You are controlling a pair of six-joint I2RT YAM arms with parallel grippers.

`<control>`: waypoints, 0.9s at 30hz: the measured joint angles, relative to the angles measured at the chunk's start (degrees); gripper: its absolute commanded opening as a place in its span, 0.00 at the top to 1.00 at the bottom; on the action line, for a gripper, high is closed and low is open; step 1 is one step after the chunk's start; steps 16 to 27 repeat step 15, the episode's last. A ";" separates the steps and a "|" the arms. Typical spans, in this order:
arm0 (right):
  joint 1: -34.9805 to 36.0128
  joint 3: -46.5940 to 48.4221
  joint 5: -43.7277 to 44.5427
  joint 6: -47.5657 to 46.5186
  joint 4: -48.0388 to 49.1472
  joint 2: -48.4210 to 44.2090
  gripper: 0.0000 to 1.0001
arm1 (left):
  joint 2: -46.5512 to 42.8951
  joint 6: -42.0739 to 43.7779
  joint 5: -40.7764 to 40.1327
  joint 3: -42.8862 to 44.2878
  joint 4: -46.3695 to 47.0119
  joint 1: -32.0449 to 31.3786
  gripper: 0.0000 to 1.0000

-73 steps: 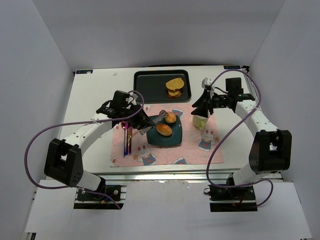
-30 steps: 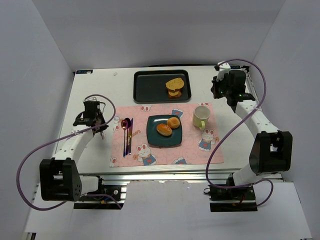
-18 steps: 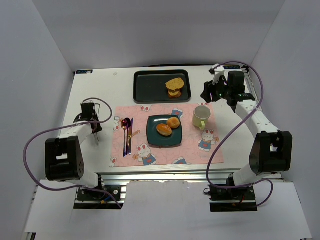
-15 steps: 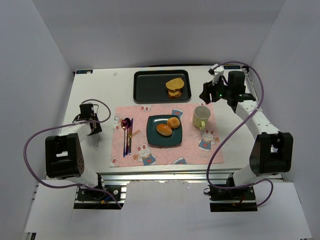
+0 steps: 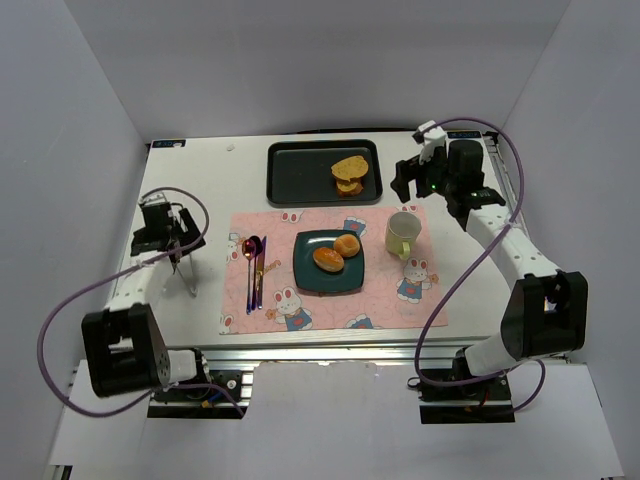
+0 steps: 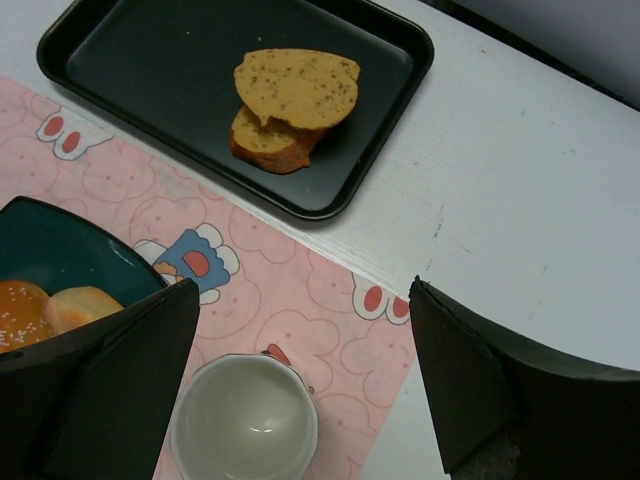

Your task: Place the bread

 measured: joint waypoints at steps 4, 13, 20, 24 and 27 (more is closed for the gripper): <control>1.42 0.63 -1.53 -0.50 0.70 0.22 0.11 | -8.63 -4.48 5.33 0.04 1.84 0.00 0.27; 8.70 3.23 -13.42 -6.27 3.23 3.02 0.11 | -18.10 -12.76 16.81 -0.37 8.85 -8.24 0.65; 11.67 4.57 -10.95 -5.99 3.23 4.68 0.10 | -17.94 -13.68 17.27 -0.37 8.68 -13.44 0.46; 11.67 4.57 -10.95 -5.99 3.23 4.68 0.10 | -17.94 -13.68 17.27 -0.37 8.68 -13.44 0.46; 11.67 4.57 -10.95 -5.99 3.23 4.68 0.10 | -17.94 -13.68 17.27 -0.37 8.68 -13.44 0.46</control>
